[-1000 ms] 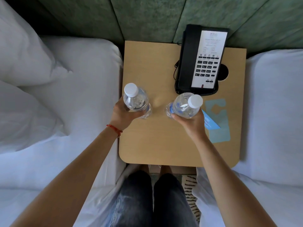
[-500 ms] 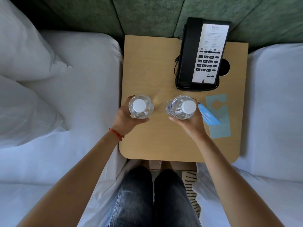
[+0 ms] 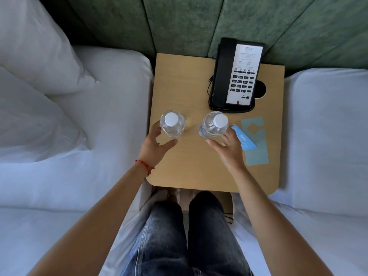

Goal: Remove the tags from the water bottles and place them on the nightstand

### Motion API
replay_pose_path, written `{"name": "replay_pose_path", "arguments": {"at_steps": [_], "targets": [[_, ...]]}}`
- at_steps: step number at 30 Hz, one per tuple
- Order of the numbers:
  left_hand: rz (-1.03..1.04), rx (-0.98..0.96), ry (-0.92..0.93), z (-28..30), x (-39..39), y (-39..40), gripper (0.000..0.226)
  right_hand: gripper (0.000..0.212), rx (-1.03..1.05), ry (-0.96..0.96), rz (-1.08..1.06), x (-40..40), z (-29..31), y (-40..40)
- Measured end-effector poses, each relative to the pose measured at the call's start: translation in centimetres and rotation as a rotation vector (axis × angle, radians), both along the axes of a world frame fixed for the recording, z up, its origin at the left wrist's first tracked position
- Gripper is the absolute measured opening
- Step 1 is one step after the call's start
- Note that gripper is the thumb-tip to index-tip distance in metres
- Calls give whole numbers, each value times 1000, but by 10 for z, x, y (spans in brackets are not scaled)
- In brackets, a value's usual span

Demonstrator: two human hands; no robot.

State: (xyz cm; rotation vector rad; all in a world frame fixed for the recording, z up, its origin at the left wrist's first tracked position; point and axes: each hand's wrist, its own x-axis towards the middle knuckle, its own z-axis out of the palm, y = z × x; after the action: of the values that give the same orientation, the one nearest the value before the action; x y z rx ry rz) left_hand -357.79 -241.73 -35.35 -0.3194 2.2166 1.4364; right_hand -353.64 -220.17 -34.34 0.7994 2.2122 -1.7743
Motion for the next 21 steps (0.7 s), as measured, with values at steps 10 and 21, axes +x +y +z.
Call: {"name": "replay_pose_path", "arguments": {"at_steps": [10, 21], "targets": [[27, -303, 85, 58, 72, 10, 57, 36, 153, -100, 224, 36, 27, 0], [168, -477, 188, 87, 184, 62, 49, 38, 259, 70, 635, 76, 72, 26]]}}
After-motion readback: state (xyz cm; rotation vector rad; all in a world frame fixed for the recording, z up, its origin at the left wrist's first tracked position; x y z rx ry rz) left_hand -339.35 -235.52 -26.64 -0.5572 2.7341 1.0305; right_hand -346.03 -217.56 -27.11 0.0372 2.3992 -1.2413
